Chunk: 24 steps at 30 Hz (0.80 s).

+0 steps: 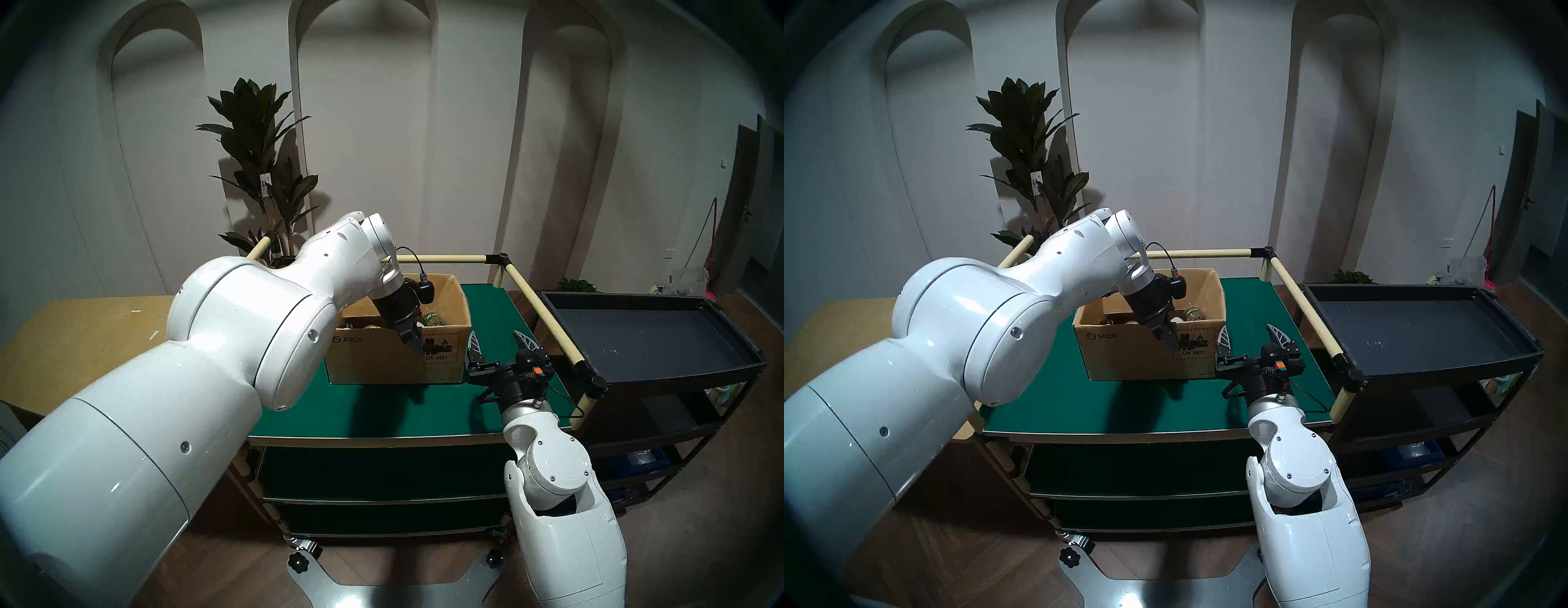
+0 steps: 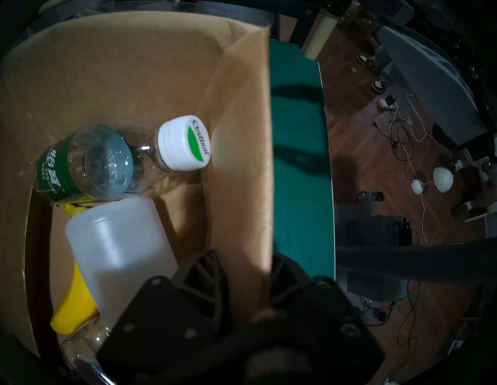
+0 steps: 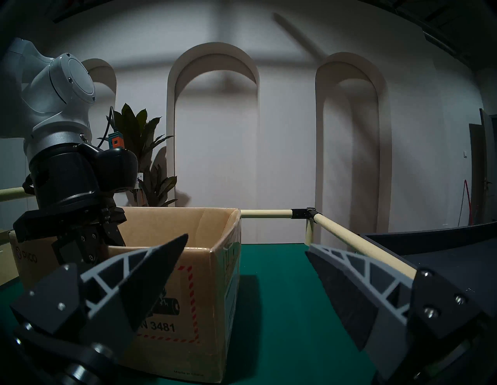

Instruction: Put the storage box onto the shelf

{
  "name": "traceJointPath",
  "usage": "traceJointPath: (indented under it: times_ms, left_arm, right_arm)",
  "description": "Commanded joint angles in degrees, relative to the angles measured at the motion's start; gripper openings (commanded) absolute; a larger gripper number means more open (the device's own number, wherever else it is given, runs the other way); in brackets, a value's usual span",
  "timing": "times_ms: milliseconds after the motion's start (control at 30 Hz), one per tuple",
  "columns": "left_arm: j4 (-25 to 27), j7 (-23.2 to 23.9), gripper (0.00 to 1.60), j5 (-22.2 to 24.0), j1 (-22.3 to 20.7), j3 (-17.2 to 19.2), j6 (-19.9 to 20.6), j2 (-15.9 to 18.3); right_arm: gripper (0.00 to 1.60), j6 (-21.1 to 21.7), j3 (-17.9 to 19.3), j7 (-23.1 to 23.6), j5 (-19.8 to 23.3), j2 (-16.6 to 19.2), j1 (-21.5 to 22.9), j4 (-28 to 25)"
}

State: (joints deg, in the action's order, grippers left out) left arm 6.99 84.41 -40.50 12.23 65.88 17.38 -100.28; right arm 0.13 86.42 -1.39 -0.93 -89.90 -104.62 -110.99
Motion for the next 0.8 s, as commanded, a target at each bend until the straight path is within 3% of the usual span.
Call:
traceJointPath:
  times_ms: [0,300,333,367,400,433,467,767]
  left_arm:
    - [-0.6,0.6,0.00,0.6,2.3,-0.4,-0.1,-0.7]
    - [-0.6,0.6,0.00,1.1,2.7,-1.1,-0.1,-0.7]
    - [-0.5,0.6,0.40,1.2,2.7,-1.2,-0.1,-0.7]
    - [-0.5,0.6,0.47,1.2,2.6,-1.2,-0.1,-0.6]
    - [-0.5,0.6,0.78,1.3,2.6,-1.3,-0.1,-0.5]
    - [-0.5,0.6,1.44,1.3,2.6,-1.5,0.0,-0.2]
    - [-0.6,0.6,1.57,1.4,2.5,-1.6,0.0,-0.1]
    - [-0.8,0.6,1.60,2.3,1.2,-2.1,-0.2,0.9]
  right_arm:
    - [1.60,-0.4,0.1,-0.1,0.0,-0.1,0.3,-1.5]
    - [1.60,-0.4,0.1,-0.1,0.0,-0.1,0.2,-1.5]
    - [1.60,-0.4,0.1,-0.1,0.0,-0.1,0.2,-1.5]
    - [1.60,-0.4,0.1,-0.1,0.0,-0.1,0.2,-1.5]
    - [1.60,-0.4,0.1,-0.1,0.0,-0.1,0.2,-1.5]
    - [1.60,-0.4,0.1,-0.1,0.0,-0.1,0.2,-1.5]
    - [1.60,-0.4,0.1,-0.1,0.0,-0.1,0.2,-1.6]
    - [1.60,-0.4,0.1,-0.1,0.0,-0.1,0.2,-1.6]
